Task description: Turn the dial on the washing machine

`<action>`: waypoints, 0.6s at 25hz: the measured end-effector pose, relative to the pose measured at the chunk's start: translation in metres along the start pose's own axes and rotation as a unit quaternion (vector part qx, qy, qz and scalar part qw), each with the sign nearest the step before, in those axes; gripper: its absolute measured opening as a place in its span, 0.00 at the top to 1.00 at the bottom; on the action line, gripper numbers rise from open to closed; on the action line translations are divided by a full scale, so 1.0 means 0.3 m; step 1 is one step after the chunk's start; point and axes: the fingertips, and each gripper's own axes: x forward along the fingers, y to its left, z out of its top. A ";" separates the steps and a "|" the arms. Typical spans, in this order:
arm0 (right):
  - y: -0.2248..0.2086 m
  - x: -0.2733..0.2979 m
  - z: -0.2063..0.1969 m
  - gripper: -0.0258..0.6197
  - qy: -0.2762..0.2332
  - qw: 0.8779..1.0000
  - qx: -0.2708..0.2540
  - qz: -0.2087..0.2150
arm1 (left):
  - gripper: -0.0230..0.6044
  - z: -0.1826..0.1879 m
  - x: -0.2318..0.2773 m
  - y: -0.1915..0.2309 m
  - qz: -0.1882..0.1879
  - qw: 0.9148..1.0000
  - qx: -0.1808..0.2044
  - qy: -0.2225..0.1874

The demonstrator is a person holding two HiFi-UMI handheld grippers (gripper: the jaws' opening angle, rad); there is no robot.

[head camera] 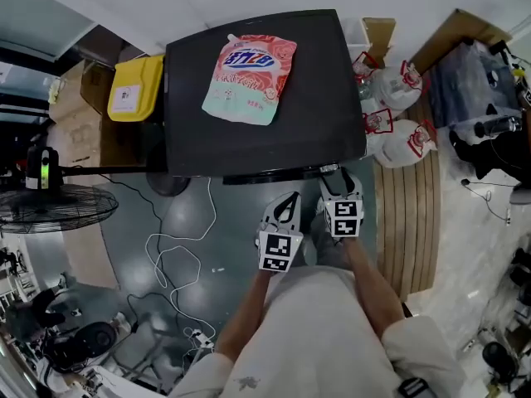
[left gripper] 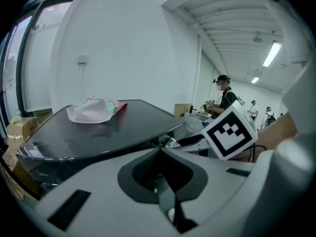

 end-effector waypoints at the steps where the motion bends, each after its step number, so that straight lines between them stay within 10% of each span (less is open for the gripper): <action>1: 0.000 0.006 -0.001 0.51 0.001 1.000 0.001 -0.003 | 0.94 -0.007 -0.004 0.001 -0.003 1.000 0.000 0.001; 15: -0.007 0.060 -0.026 0.45 0.012 0.998 -0.029 -0.051 | 0.94 -0.072 -0.055 0.016 -0.019 1.000 0.002 0.005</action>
